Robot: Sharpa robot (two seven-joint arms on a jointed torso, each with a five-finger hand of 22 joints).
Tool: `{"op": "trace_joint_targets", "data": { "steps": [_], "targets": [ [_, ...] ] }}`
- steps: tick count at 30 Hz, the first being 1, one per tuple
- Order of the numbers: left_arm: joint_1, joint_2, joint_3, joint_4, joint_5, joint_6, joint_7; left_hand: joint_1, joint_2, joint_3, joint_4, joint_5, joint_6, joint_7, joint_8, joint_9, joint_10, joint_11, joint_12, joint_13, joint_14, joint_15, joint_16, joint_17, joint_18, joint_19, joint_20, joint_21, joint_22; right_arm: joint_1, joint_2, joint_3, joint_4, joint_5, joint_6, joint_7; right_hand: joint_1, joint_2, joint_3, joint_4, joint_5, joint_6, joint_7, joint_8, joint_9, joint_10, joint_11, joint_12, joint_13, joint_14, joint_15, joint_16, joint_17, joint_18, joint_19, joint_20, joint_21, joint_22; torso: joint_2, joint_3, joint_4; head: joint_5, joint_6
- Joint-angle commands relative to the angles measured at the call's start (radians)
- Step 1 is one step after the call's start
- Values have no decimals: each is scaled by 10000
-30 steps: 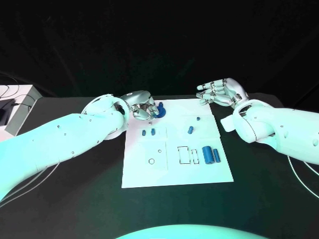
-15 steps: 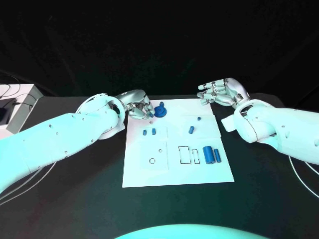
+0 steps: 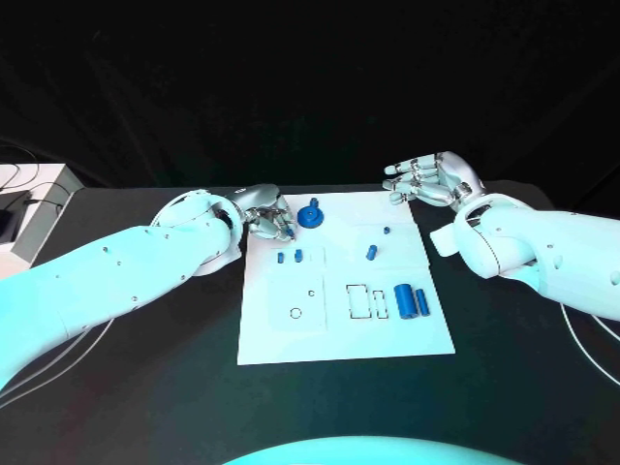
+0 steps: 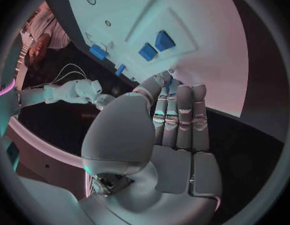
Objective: Assemble the parts on the task board
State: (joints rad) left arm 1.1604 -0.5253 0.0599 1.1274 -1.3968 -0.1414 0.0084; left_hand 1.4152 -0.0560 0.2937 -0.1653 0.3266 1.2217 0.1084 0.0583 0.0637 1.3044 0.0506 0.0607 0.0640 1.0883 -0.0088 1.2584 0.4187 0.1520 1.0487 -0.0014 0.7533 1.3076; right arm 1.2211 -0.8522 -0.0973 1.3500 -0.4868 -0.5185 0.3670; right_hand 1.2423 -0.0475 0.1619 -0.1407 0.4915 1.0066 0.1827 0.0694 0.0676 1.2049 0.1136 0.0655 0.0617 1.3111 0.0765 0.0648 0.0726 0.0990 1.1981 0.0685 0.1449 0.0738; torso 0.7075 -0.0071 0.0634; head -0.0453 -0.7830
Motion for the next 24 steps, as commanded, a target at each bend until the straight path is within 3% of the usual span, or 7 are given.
{"op": "trace_joint_targets", "data": {
  "steps": [1,13,24],
  "targets": [
    [-18,46,1,-74,-40,232,-15,-20,13,-32,32,67,-31,17,36,17,-52,52,29,6,43,28,-54,9,78,-16,47,30,127,2,9,8,13,-44,78,114,-86,6,37,5,63,-23,21,-31,-1,-18,-17,-28,-16,-38,-50,-19,-8,72,-52,10,34,0,-10,-1,13,-10,-21],
    [-41,112,-34,-193,-49,367,-30,-12,8,-33,44,64,-43,16,37,17,-68,57,29,6,29,32,-66,38,77,-27,51,29,130,3,19,8,13,-44,76,115,-86,6,37,5,63,-23,21,-31,-1,-18,-17,-28,-16,-38,-50,-19,-8,72,-52,10,34,0,-12,-18,15,-8,-39],
    [-47,179,-43,-227,-55,293,-25,-20,9,-46,62,59,-50,18,36,17,-71,57,30,7,28,34,-69,54,77,-28,54,24,126,3,23,8,10,-44,80,116,-86,6,37,5,63,-23,21,-31,-1,-18,-17,-28,-16,-38,-50,-19,-8,72,-52,10,34,0,-15,-7,19,-19,-32]
  ]
}}
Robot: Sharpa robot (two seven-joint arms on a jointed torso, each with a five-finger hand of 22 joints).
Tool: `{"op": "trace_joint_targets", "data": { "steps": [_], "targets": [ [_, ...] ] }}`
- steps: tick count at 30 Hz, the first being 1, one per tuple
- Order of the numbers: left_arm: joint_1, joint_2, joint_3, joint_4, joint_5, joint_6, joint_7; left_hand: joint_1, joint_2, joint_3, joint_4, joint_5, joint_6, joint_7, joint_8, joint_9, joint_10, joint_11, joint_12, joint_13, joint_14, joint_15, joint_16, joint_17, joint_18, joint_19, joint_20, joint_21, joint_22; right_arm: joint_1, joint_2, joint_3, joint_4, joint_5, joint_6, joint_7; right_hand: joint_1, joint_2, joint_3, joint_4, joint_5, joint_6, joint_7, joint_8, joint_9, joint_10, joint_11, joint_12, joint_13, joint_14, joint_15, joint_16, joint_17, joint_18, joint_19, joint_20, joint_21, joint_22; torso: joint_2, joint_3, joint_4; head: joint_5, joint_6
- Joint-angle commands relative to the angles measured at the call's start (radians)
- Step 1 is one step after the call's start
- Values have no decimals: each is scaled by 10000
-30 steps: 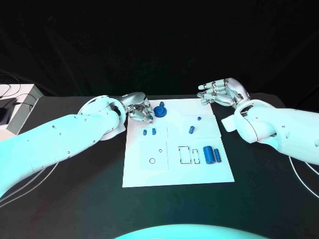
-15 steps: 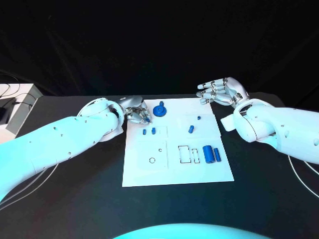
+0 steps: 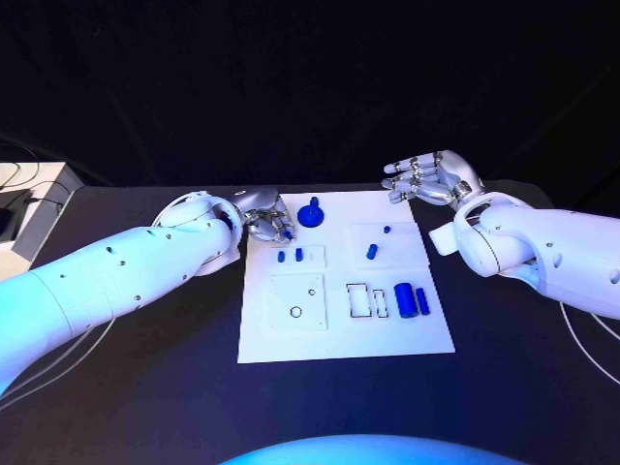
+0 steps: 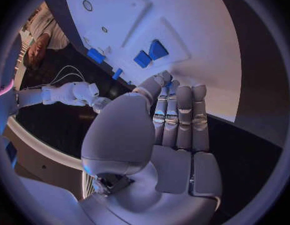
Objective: Assemble the parts on the task board
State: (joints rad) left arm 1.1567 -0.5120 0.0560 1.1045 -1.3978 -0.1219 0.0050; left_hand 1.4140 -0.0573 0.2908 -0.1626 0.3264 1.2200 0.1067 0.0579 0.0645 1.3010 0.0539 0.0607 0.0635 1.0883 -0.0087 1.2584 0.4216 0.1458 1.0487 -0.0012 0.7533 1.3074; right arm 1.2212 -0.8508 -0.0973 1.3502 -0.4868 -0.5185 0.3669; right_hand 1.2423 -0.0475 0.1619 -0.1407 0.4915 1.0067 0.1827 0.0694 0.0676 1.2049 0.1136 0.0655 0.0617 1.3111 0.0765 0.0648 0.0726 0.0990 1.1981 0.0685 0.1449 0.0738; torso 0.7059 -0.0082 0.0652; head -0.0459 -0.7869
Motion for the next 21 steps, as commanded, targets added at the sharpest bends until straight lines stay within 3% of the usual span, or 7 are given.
{"op": "trace_joint_targets", "data": {
  "steps": [1,12,21],
  "targets": [
    [-10,54,-5,-2,-48,92,7,-8,22,-17,35,61,-33,35,40,8,-37,23,31,12,29,33,-69,25,138,-27,53,24,128,2,10,8,8,-44,81,117,-86,6,37,5,63,-23,21,-31,-1,-18,-16,-28,-16,-38,-50,-19,-8,72,-52,10,34,0,1,6,1,-12,7],
    [-10,121,-8,12,-71,-83,51,12,26,-27,36,56,-16,35,42,10,-18,17,34,13,55,26,-59,48,145,-5,48,30,126,2,4,8,5,-44,80,117,-86,6,37,5,63,-23,21,-31,-1,-18,-16,-28,-16,-38,-50,-19,-8,72,-52,10,34,0,2,7,-9,-20,16],
    [-10,213,-30,-81,-231,248,-164,-26,15,-58,74,53,-64,33,38,6,-71,28,27,9,27,41,-79,62,136,-13,60,11,116,2,1,8,9,-46,81,118,-86,6,37,5,63,-23,21,-31,-1,-18,-16,-28,-16,-38,-50,-19,-8,72,-52,10,34,0,0,8,-1,-30,16]
  ]
}}
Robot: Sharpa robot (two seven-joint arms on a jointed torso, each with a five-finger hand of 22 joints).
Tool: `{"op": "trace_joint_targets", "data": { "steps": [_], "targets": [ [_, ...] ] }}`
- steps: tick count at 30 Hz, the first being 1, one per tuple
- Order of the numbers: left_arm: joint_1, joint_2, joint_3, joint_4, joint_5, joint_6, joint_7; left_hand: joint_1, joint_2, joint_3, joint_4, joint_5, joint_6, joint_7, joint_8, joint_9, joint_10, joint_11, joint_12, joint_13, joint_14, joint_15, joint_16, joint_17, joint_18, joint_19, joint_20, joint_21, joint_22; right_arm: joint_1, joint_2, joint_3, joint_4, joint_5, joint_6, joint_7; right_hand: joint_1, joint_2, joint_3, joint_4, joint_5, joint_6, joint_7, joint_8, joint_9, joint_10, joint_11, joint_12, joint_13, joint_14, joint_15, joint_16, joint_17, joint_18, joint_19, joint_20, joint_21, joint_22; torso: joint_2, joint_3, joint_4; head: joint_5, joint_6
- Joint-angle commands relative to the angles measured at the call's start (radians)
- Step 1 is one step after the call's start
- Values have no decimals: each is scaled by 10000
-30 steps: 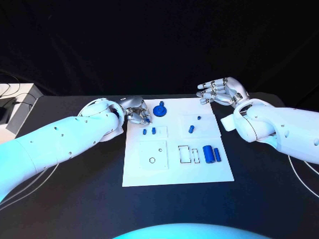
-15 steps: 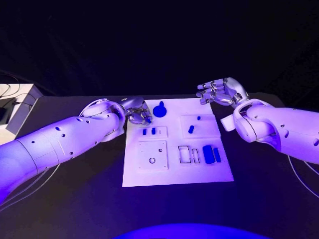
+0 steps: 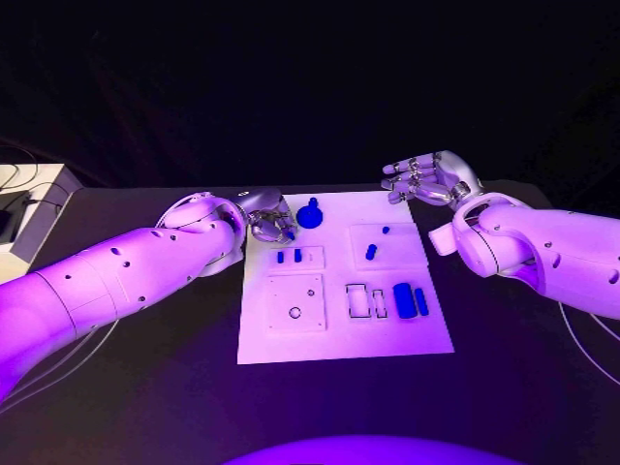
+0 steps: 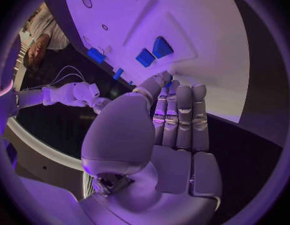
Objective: Assemble the parts on the task board
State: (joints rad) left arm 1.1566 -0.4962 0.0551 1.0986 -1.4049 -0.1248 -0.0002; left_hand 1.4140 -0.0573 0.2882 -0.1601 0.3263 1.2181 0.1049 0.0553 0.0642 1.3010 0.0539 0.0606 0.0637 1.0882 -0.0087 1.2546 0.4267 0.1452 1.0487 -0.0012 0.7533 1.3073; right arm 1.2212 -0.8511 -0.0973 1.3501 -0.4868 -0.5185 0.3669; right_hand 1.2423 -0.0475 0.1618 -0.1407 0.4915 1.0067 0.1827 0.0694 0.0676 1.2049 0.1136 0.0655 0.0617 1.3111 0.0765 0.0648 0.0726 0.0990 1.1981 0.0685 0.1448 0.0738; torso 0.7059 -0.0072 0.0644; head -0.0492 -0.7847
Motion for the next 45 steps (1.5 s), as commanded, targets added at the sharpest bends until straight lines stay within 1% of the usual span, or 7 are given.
{"op": "trace_joint_targets", "data": {
  "steps": [1,12,29,32,34,37,45],
  "targets": [
    [-9,67,-31,-47,-190,328,-136,-27,15,-34,51,53,-48,51,64,10,-75,29,29,8,24,43,-42,12,142,-15,60,9,116,2,4,8,11,-46,82,118,-86,6,37,5,63,-23,21,-31,-1,-17,-16,-28,-16,-38,-50,-19,-8,72,-52,10,34,0,0,-3,3,5,-7],
    [-10,164,-138,-155,-325,502,-226,2,18,-34,51,52,-76,53,66,11,-95,37,35,10,-10,49,-34,31,140,-28,65,-8,116,2,-6,8,18,-47,85,117,-86,6,37,5,63,-23,21,-31,-1,-17,-16,-28,-16,-38,-50,-19,-8,72,-52,10,34,0,5,-7,3,-15,-11],
    [-11,165,-156,-152,-308,578,-172,29,-27,-237,85,24,-398,-59,66,3,-156,-19,160,32,-61,19,11,81,83,-41,38,-60,109,2,-13,8,10,-47,100,116,-86,6,37,5,63,-23,21,-31,-1,-17,-16,-28,-16,-38,-50,-19,-8,72,-52,10,34,0,-1,-7,6,-31,-36],
    [-11,154,-156,-139,-307,570,-152,79,-6,-331,81,22,-495,-91,65,2,-225,-42,354,45,-61,-1,43,101,59,-28,10,-67,111,2,-16,8,10,-47,102,115,-100,2,97,-22,76,-13,19,-31,-1,-5,-21,-27,-16,-24,-55,-16,-6,74,-56,3,62,0,-2,-11,13,-41,-38],
    [-11,144,-155,-126,-305,537,-141,95,-27,-385,71,20,-873,-178,57,-16,-329,-42,496,62,-75,0,50,108,38,-38,2,-76,114,2,-18,8,9,-47,103,114,-100,2,97,-22,76,-13,19,-31,-1,-5,-21,-27,-16,-24,-55,-16,-6,74,-56,3,62,0,-1,-14,14,-43,-37],
    [-12,123,-154,-104,-298,460,-127,152,-8,-518,72,26,-1225,-219,65,-11,-699,-26,1105,96,-87,9,78,126,-4,-42,-24,-94,120,1,-18,8,6,-47,105,112,-99,1,99,-24,76,-16,19,-33,-2,-6,-20,-29,-16,-27,-55,-19,-8,73,-58,4,61,-2,-1,-13,-2,-31,-31],
    [-23,71,-151,-33,-265,352,-118,190,-80,-609,73,38,-1800,-349,67,-17,-1306,56,1970,78,-86,73,126,147,20,-9,8,-125,117,1,-16,8,-6,-47,114,113,-99,1,100,-26,76,-16,21,-33,-2,-8,-19,-29,-17,-32,-53,-20,-9,72,-61,4,59,-3,0,-15,2,-32,-48]
  ]
}}
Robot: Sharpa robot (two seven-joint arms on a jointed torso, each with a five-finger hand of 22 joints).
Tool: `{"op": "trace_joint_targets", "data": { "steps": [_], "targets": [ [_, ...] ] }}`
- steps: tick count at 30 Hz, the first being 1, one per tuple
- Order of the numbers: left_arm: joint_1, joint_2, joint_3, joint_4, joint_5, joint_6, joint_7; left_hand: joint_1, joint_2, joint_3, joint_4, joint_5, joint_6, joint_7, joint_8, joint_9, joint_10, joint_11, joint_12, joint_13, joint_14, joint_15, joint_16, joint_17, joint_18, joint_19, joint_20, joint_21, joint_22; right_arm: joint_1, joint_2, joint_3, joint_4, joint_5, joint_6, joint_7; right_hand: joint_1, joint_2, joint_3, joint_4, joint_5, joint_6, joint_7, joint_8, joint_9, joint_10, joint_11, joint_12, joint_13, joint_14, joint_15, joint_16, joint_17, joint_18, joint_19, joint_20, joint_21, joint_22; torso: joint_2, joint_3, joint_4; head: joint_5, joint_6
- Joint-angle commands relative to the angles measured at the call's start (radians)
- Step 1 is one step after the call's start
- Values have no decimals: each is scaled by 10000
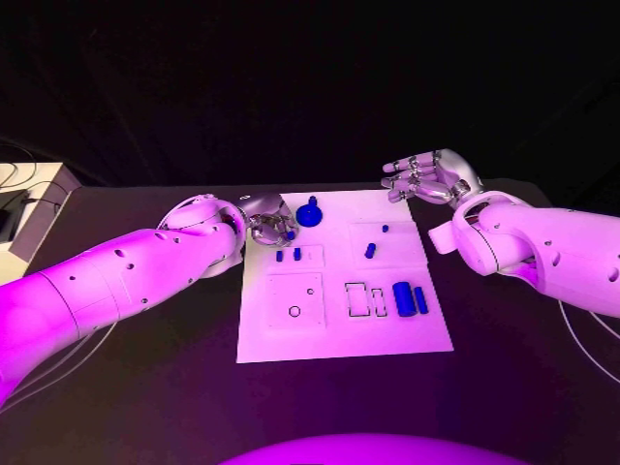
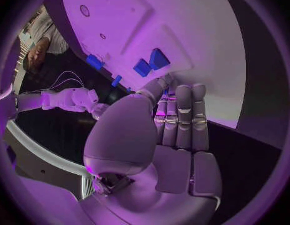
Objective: Assemble the parts on the task board
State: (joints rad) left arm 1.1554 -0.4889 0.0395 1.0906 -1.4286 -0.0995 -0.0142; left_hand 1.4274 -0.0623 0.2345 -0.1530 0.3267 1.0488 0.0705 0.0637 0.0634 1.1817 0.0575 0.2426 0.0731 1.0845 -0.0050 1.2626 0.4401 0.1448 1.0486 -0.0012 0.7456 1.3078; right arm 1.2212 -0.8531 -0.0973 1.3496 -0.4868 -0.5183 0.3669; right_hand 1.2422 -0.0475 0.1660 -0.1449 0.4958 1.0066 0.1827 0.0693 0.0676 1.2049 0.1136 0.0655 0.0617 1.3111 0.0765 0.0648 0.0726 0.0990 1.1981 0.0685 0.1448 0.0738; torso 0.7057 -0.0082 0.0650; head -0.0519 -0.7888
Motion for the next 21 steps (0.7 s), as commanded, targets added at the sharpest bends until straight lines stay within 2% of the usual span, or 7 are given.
{"op": "trace_joint_targets", "data": {
  "steps": [1,9,15,20,21],
  "targets": [
    [-14,-7,5,56,-27,85,23,78,-34,-67,-6,35,-124,-15,-23,-11,-188,27,275,-21,-68,37,56,17,33,-9,18,-50,117,1,6,8,-3,-46,114,112,-90,7,66,9,39,-19,21,-33,-2,-14,-18,-29,-17,-34,-53,-19,-9,73,-62,4,57,-3,2,-7,-4,0,-4],
    [-28,-53,7,105,-8,-166,61,129,-60,-150,30,25,-478,-103,-23,-18,-590,46,976,-43,-78,64,106,-7,75,17,57,-91,115,0,11,8,-9,-46,114,113,-90,7,66,9,39,-19,21,-33,-2,-14,-18,-29,-17,-34,-53,-19,-9,73,-62,4,57,-3,9,0,-2,-1,0],
    [-31,-128,26,158,-4,-274,51,157,-84,-164,40,24,-659,-102,-36,-26,-667,50,1151,-48,-78,60,112,-22,80,30,60,-97,123,-1,4,8,-19,-53,117,99,-87,1,86,-9,42,-31,25,-35,-3,-23,-15,-30,-17,-45,-50,-19,-10,73,-69,6,55,-3,3,0,-7,-8,15],
    [-33,-265,138,270,5,-260,37,165,-103,-172,46,24,-556,-84,-25,-19,-715,57,1217,-49,-86,64,109,-31,82,29,62,-103,124,-2,-17,7,-24,-189,283,-56,32,-54,116,-150,-12,-193,98,-50,-12,-209,68,-33,-16,-203,15,-27,-33,62,-157,36,15,-13,5,4,-3,-10,21],
    [-34,-306,174,296,13,-265,36,168,-115,-175,41,23,-359,-75,-9,-8,-750,74,1218,-51,-119,76,91,-39,80,11,66,-116,121,-2,-24,7,-23,-252,329,-87,81,-65,105,-201,-83,-231,117,-43,-8,-344,107,-29,-14,-226,30,-22,-30,69,-169,44,14,-9,1,8,-4,-19,37]
  ]
}}
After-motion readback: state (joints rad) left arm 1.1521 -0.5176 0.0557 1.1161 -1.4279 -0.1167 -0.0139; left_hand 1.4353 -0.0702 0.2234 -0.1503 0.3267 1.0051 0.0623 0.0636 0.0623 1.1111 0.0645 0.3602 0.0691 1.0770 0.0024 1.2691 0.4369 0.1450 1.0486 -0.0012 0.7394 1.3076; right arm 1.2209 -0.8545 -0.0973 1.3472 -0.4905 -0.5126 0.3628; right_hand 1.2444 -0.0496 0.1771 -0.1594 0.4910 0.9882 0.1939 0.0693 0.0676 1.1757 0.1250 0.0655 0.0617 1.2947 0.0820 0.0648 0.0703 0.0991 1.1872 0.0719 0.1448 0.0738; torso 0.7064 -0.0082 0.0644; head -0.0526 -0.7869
